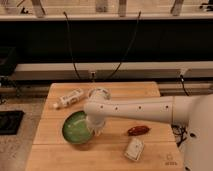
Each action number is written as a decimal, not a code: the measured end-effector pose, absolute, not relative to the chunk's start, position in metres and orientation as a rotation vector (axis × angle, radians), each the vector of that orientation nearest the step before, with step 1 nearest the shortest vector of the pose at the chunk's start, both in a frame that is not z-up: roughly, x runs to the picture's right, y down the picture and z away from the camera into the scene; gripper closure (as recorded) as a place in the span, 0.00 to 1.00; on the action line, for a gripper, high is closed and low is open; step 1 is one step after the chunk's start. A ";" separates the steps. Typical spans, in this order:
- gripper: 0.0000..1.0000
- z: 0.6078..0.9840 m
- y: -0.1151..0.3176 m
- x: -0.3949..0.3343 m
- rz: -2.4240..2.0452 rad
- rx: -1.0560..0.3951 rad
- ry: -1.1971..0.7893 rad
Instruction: Drag the ceramic bowl in a circle
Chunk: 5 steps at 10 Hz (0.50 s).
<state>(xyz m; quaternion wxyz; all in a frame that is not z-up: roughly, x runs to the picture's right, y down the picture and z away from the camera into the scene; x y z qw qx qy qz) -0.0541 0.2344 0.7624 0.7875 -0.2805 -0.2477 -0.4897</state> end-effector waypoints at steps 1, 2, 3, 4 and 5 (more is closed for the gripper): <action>0.99 0.762 0.234 -0.054 -1.053 -0.605 -0.535; 0.99 0.763 0.234 -0.055 -1.050 -0.606 -0.536; 0.99 0.763 0.233 -0.055 -1.047 -0.606 -0.538; 0.99 0.763 0.233 -0.055 -1.044 -0.607 -0.539; 0.99 0.763 0.233 -0.056 -1.039 -0.608 -0.539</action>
